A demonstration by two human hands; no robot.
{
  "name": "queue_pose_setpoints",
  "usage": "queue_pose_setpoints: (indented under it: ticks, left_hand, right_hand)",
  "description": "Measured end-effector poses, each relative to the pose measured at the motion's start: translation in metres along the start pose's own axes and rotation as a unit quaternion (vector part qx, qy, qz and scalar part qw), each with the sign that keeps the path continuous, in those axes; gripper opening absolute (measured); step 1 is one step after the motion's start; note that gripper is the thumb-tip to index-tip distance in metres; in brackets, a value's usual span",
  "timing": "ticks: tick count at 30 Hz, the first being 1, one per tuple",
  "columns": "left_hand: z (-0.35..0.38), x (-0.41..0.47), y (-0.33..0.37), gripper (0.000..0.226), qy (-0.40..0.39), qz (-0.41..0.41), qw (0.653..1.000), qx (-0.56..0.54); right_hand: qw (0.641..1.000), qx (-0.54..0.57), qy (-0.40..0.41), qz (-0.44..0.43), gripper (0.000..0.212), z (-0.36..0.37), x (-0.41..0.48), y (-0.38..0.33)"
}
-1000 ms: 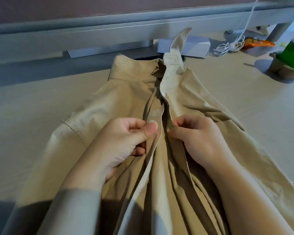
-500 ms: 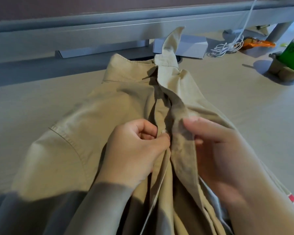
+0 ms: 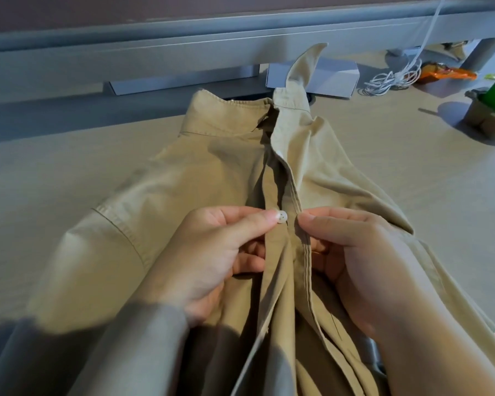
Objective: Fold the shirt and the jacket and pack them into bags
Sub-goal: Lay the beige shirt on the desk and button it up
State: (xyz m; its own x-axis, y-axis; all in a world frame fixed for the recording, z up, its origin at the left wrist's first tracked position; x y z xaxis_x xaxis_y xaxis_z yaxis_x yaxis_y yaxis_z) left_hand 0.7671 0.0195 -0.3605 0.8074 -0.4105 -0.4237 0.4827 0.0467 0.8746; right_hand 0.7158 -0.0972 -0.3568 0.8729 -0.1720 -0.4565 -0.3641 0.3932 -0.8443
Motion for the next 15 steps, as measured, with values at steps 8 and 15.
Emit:
queue_pose_setpoints:
  ticks: [8, 15]
  left_hand:
    - [-0.010, 0.001, 0.001, 0.013, 0.049, 0.029, 0.997, 0.053]
    - [-0.010, 0.001, 0.006, 0.012, 0.043, 0.047, 0.996, 0.060]
  right_hand:
    - [0.999, -0.013, 0.025, -0.043, 0.014, -0.001, 0.000, -0.005]
    - [0.996, -0.031, -0.013, -0.085, 0.021, 0.004, -0.001, -0.014]
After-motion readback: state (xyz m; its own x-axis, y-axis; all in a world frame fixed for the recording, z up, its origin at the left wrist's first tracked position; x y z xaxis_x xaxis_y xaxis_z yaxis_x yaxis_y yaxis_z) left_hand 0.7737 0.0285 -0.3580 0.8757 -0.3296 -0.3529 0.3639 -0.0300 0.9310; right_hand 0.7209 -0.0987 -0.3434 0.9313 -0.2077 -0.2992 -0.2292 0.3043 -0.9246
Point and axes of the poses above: each hand's wrist, its own x-axis towards the middle knuckle, its own z-axis out of the palm, y = z × x, the point moved 9 cm from there along x, towards the middle knuckle, and after that the axes turned 1 degree about x, right-handed, at the moved point
